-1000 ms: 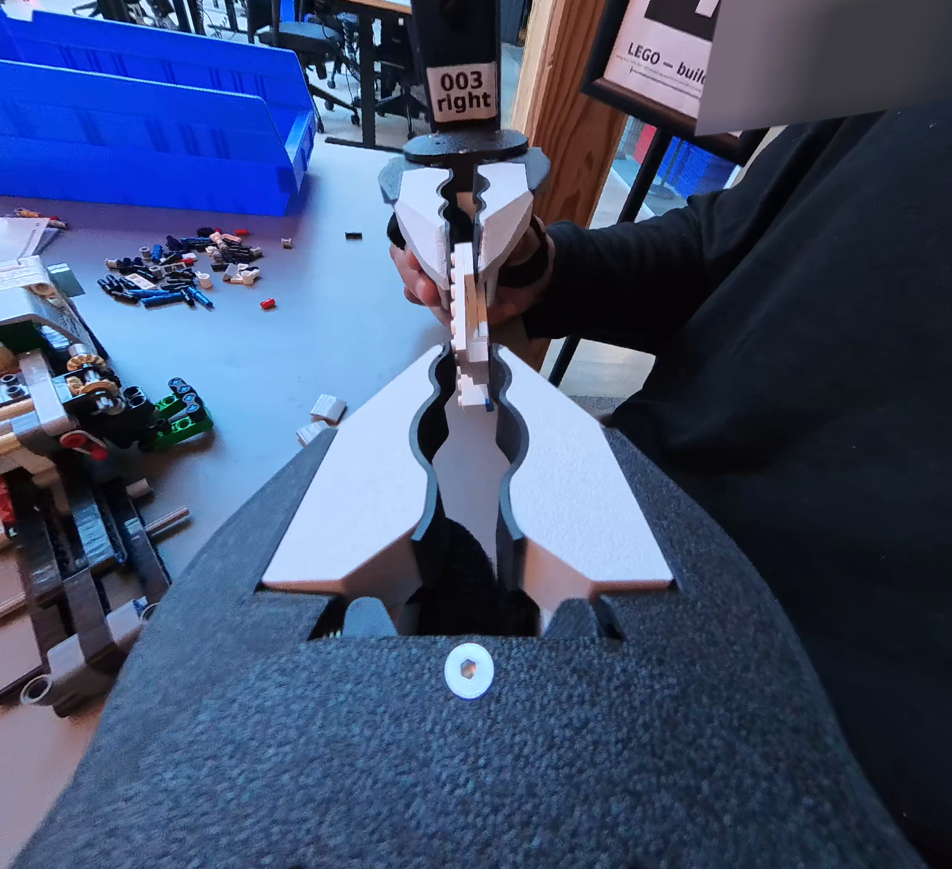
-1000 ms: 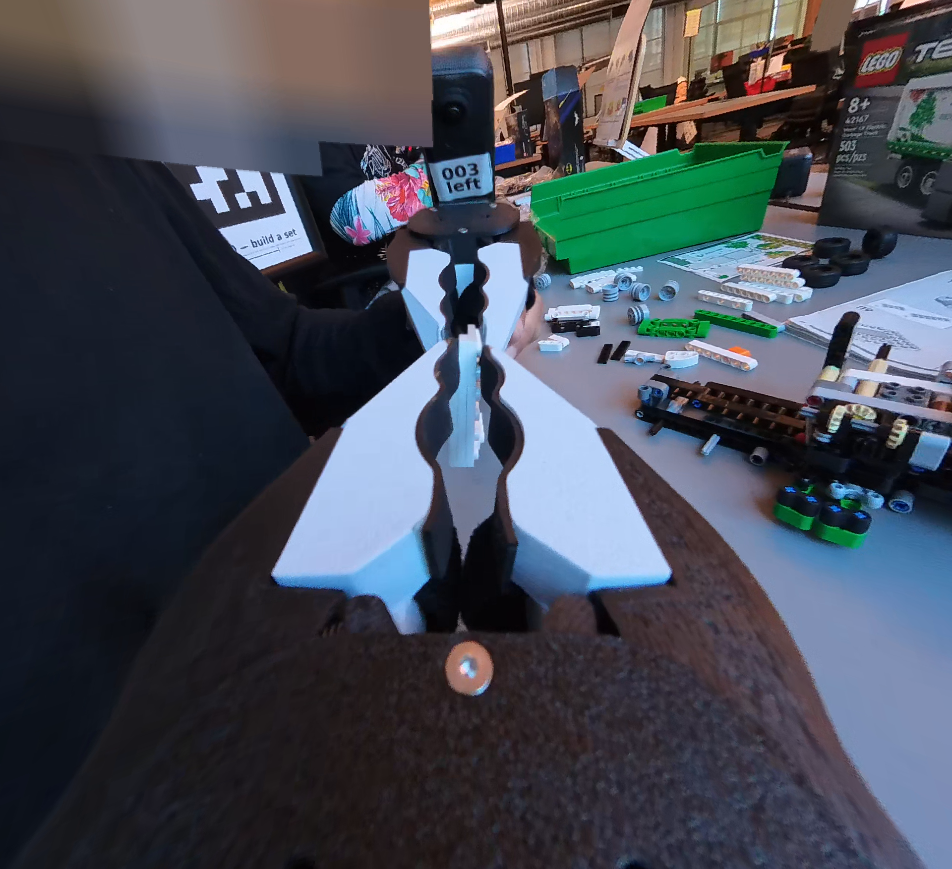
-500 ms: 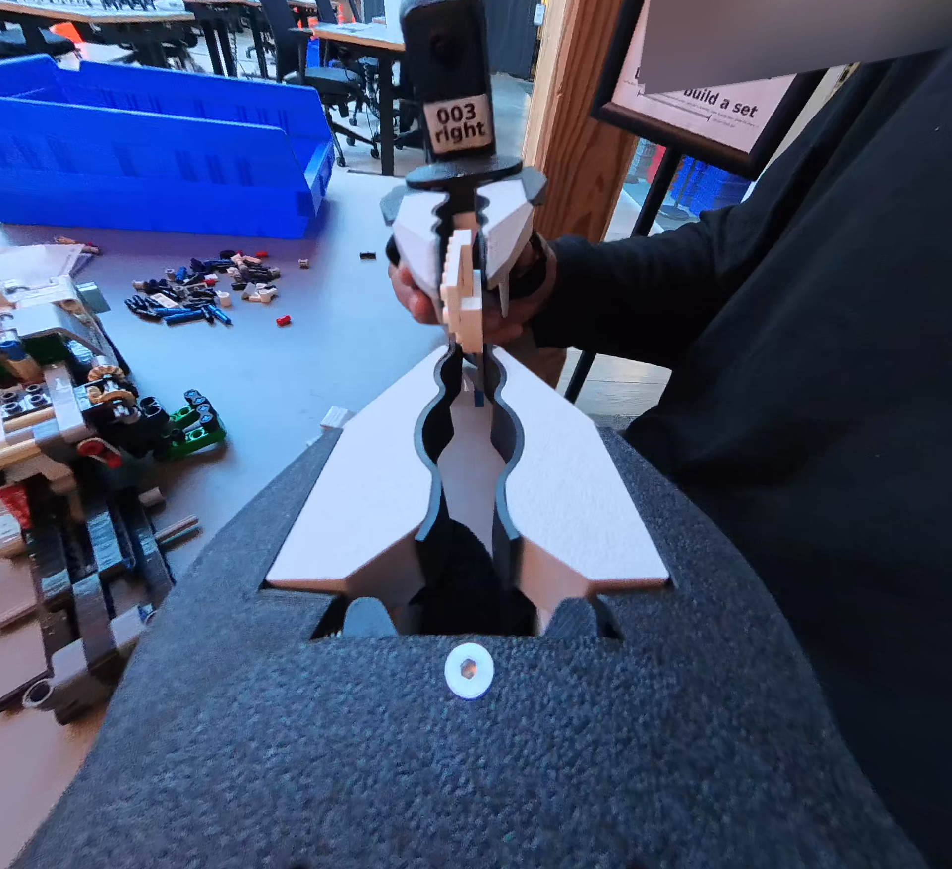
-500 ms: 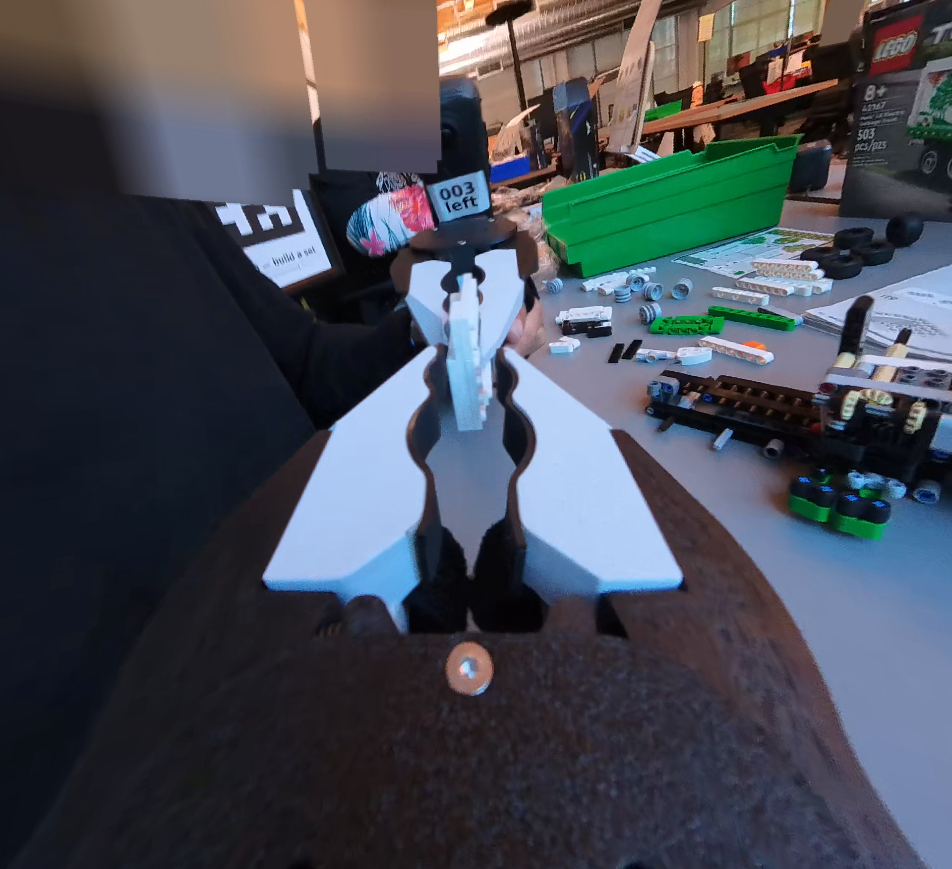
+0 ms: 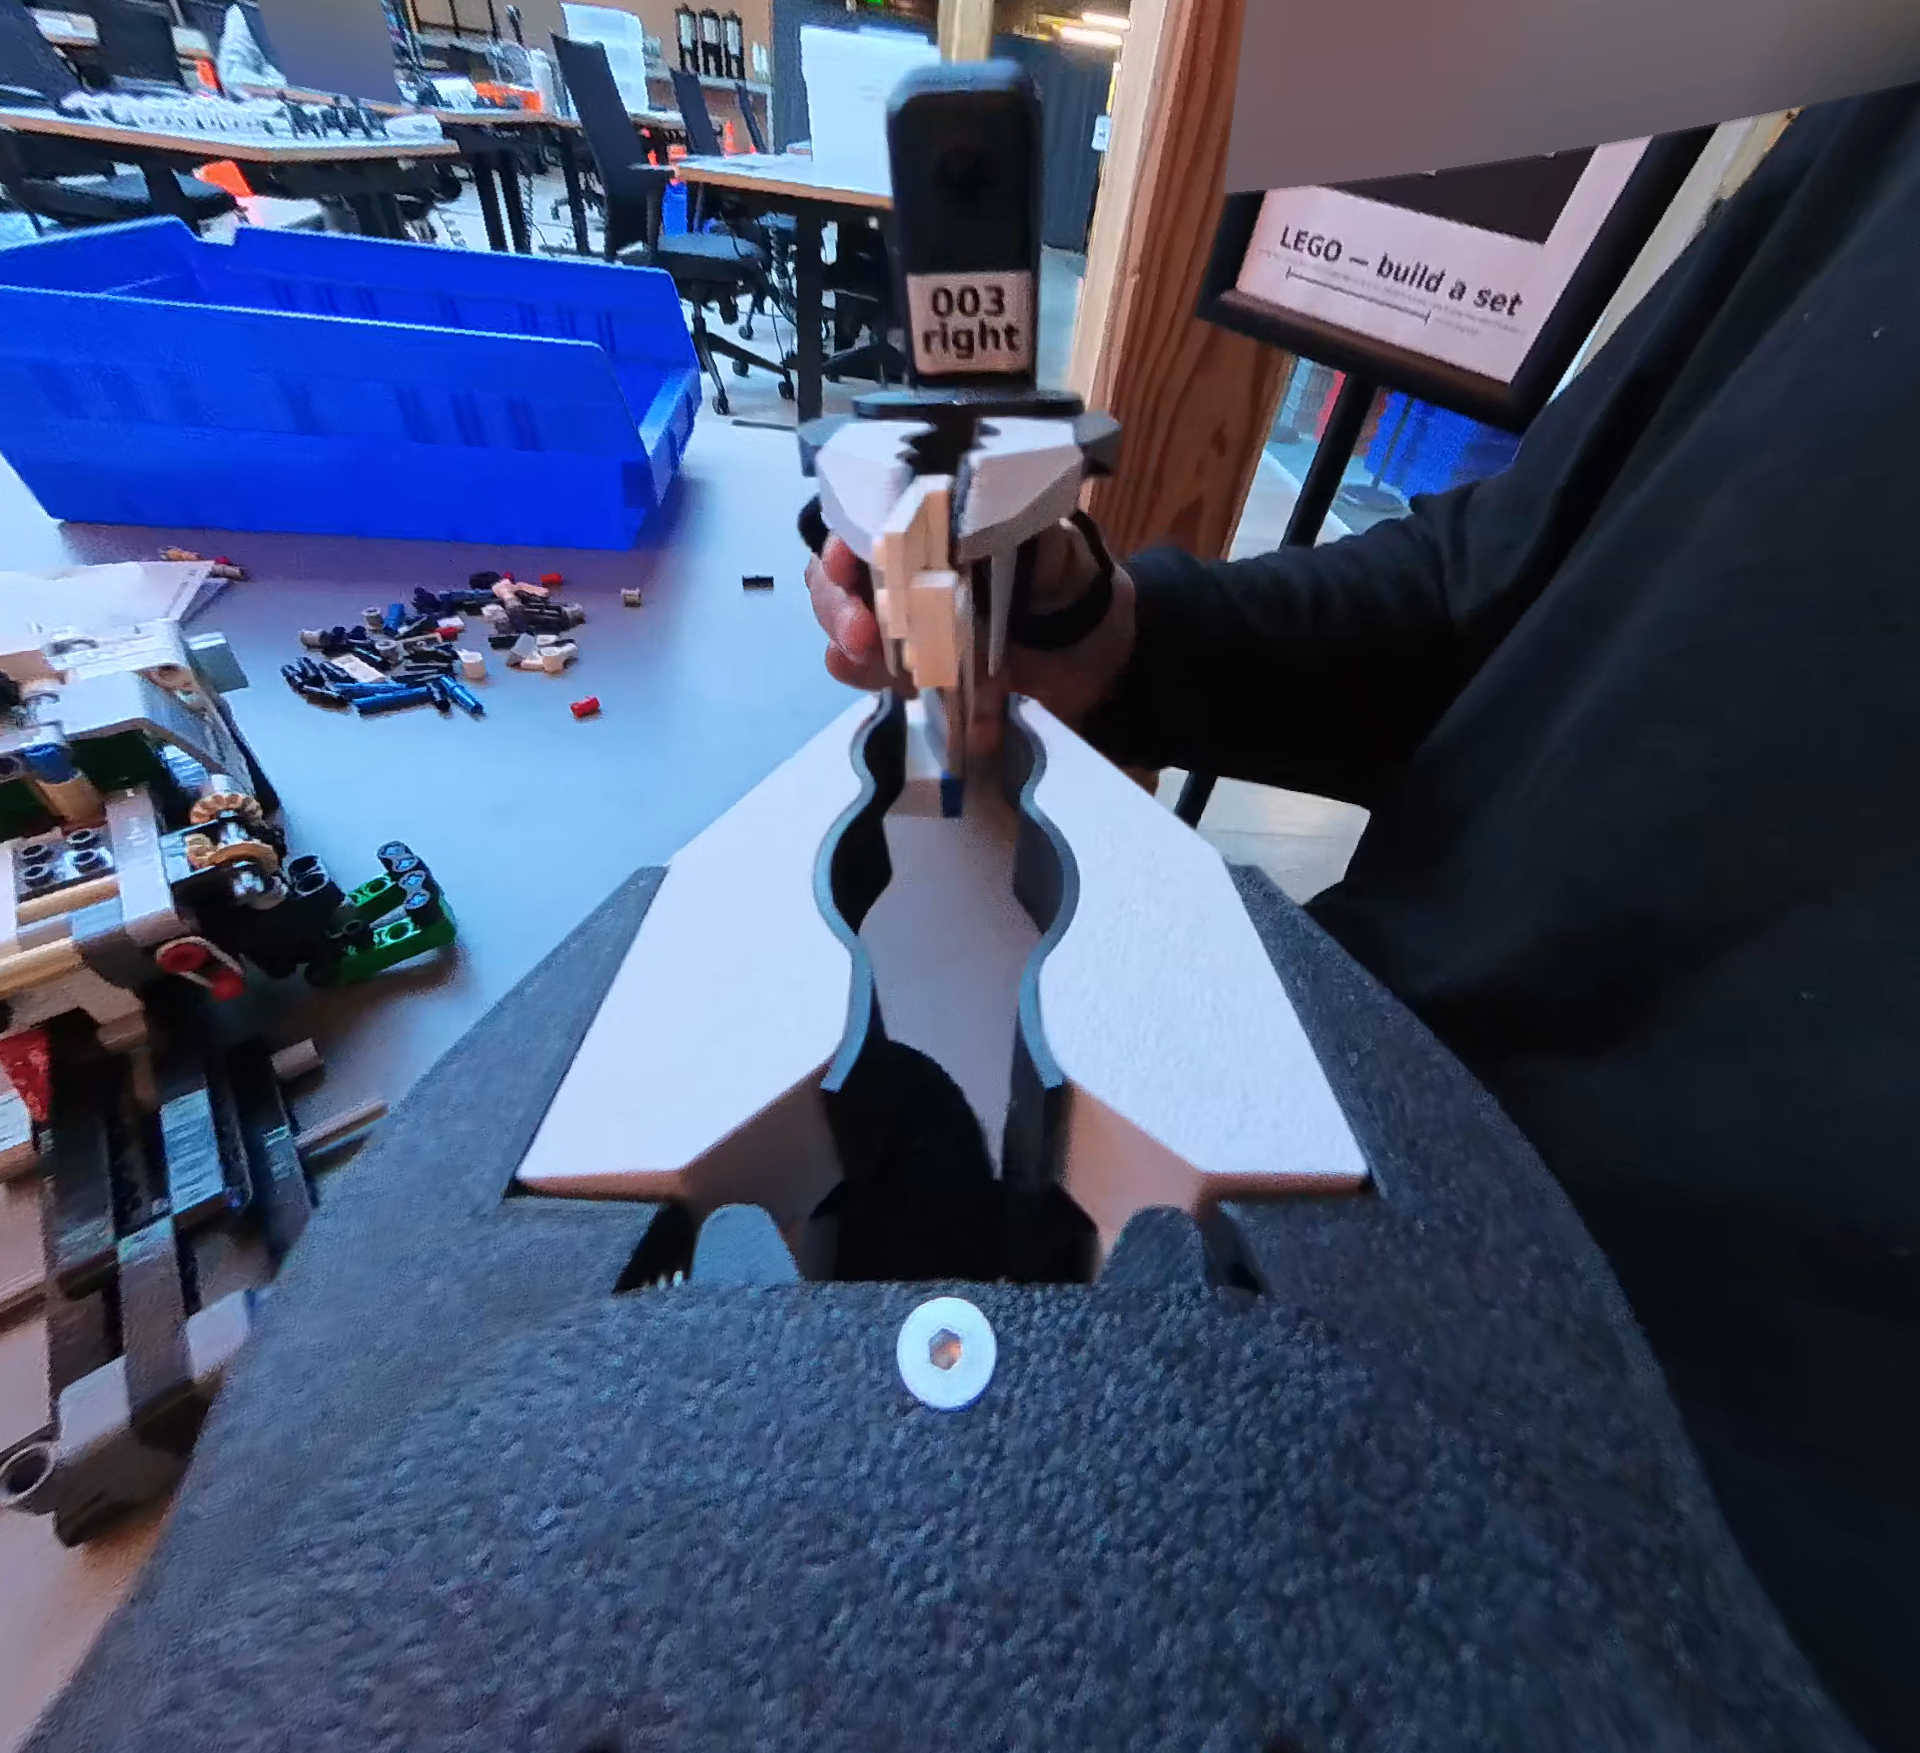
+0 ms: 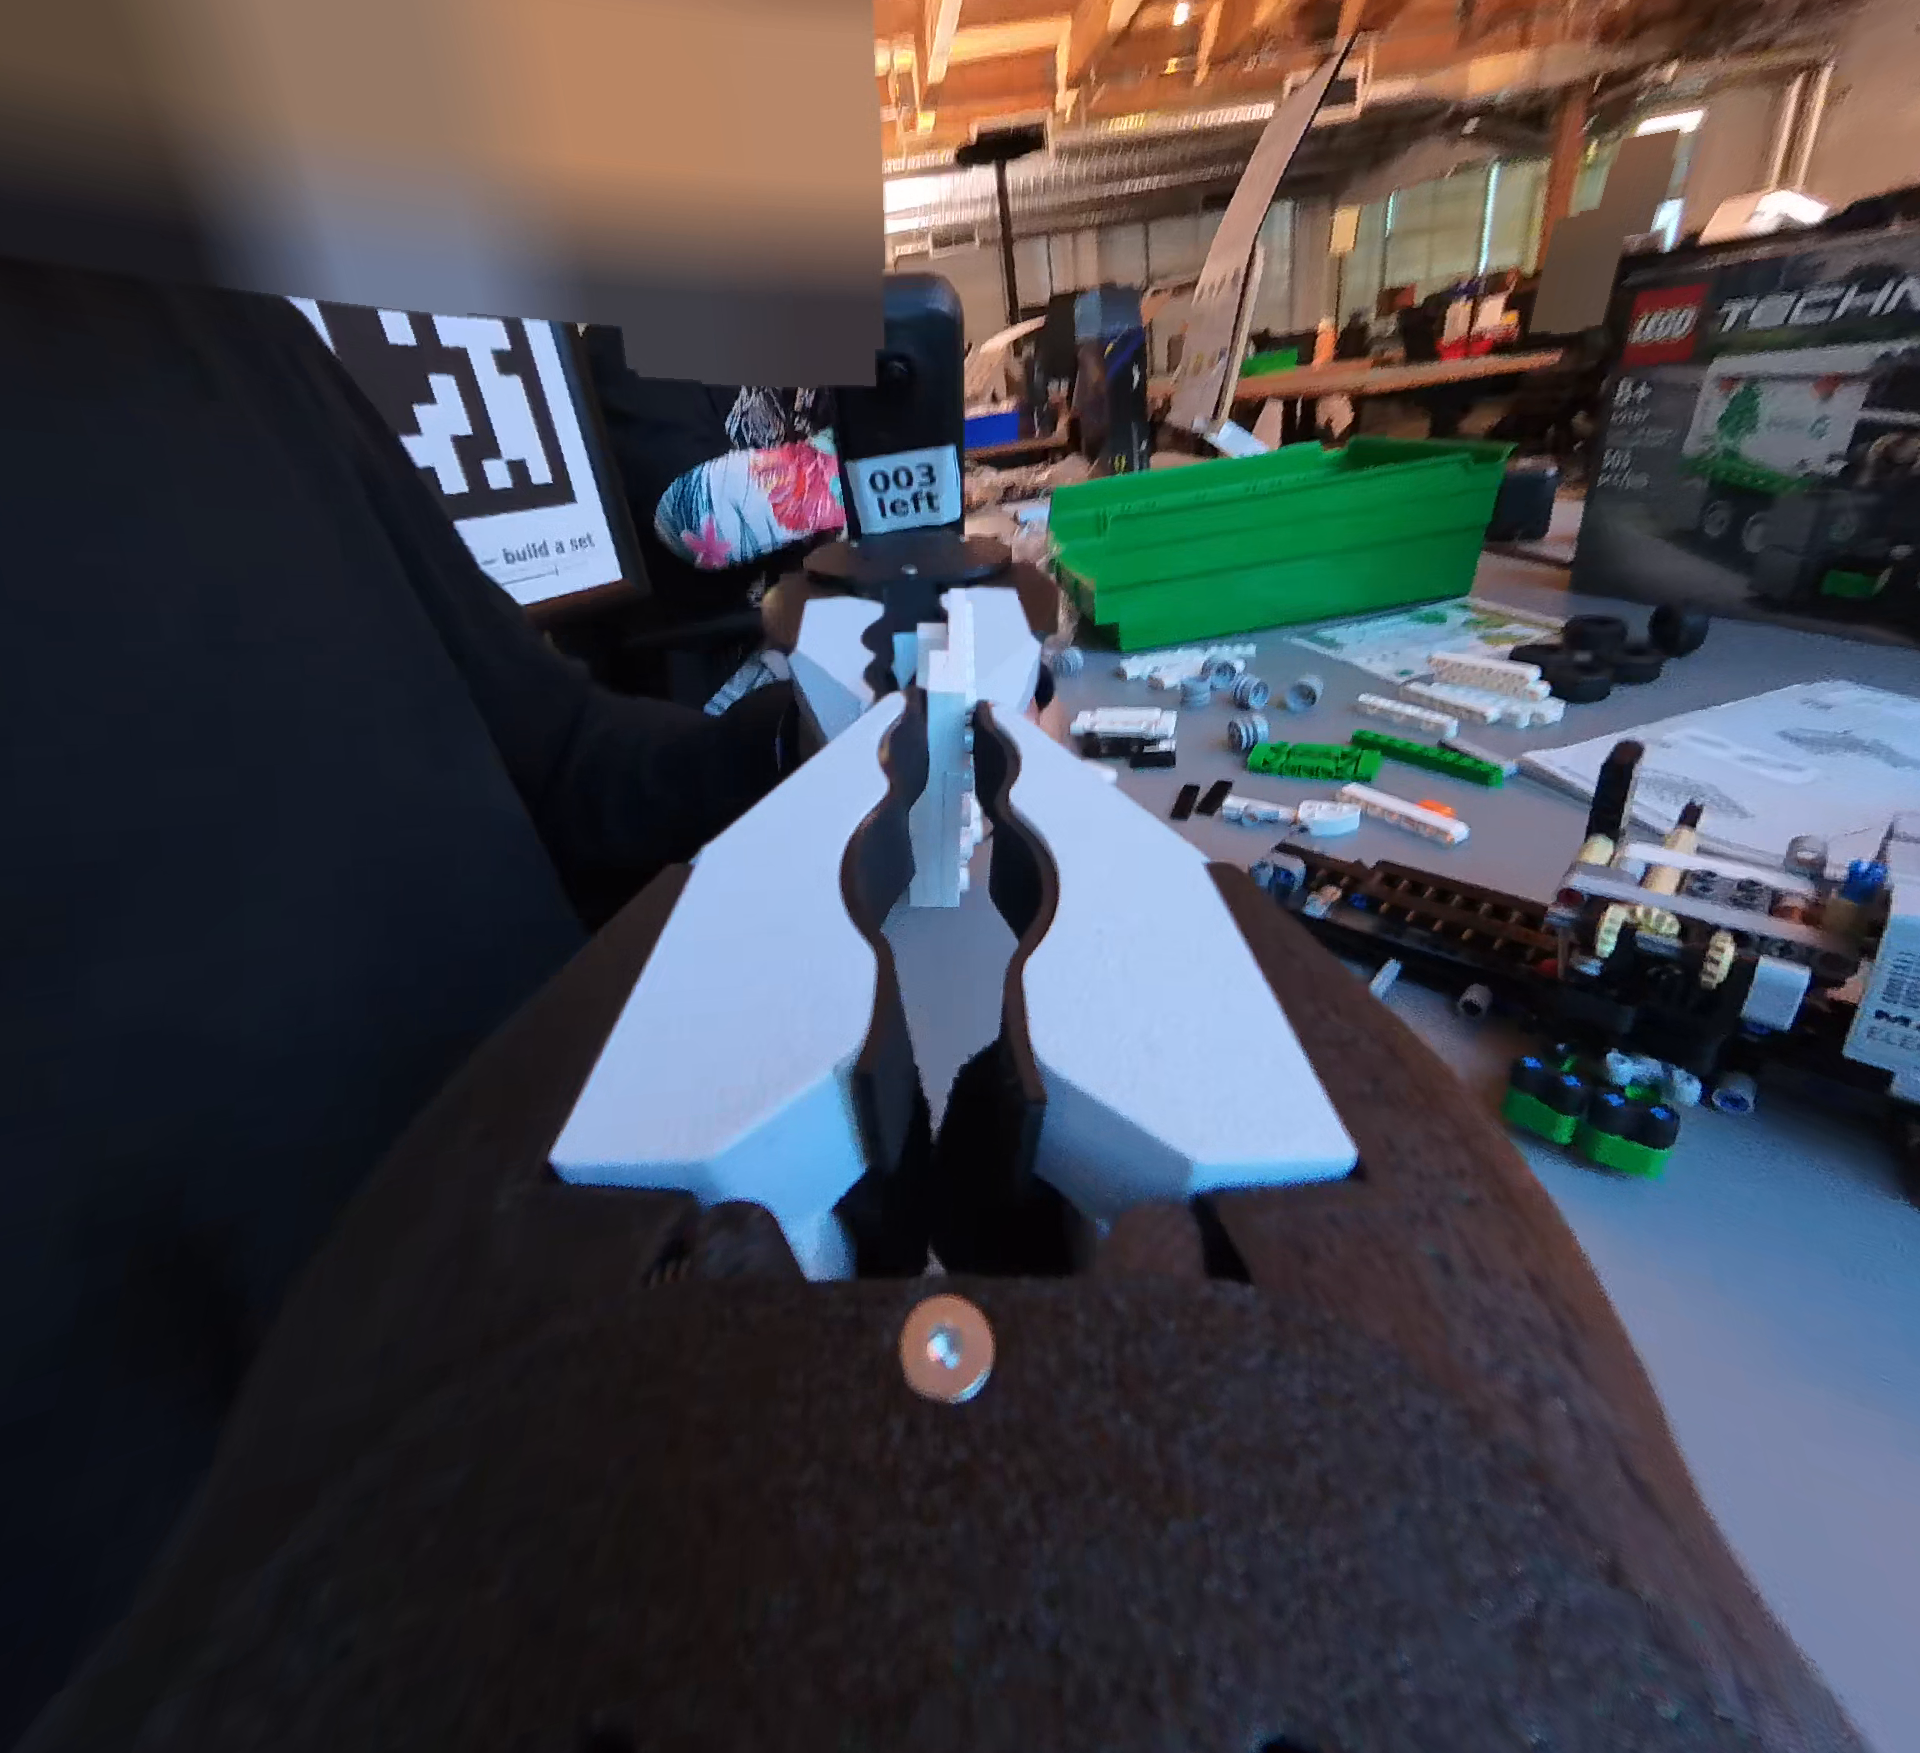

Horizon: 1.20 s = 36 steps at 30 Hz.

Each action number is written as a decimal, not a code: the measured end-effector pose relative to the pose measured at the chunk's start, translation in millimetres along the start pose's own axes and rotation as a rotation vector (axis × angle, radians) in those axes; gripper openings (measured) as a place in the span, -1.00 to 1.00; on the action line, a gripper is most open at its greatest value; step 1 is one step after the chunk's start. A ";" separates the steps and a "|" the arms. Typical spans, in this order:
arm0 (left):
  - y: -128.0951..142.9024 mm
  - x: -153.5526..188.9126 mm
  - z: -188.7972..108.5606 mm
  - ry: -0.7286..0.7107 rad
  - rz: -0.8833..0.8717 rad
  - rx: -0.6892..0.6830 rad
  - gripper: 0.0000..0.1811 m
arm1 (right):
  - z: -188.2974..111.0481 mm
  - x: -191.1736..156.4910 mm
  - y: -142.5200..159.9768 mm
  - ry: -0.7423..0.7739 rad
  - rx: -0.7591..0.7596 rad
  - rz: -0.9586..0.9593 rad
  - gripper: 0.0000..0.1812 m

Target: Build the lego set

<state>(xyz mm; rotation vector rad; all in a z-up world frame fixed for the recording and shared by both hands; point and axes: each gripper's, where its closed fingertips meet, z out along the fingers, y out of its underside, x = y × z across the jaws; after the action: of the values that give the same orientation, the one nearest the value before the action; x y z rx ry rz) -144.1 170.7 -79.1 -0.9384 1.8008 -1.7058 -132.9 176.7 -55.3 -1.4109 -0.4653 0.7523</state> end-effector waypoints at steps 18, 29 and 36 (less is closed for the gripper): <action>51.6 -27.8 -1.7 -0.292 0.456 -0.459 -0.92 | 23.8 2.9 37.9 0.102 -0.562 -0.400 -0.73; 58.8 -26.4 -1.2 -0.324 0.568 -0.541 -0.91 | 20.6 -1.5 53.7 0.056 -0.770 -0.581 -0.89; 65.4 -29.7 -1.8 -0.330 0.572 -0.573 -0.92 | 18.6 2.8 60.7 0.057 -0.833 -0.602 -0.81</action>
<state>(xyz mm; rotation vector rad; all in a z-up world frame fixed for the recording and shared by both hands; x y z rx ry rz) -136.0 193.3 -146.8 -0.7469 2.0880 -0.6584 -155.6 191.2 -112.8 -1.8975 -1.1811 -0.0064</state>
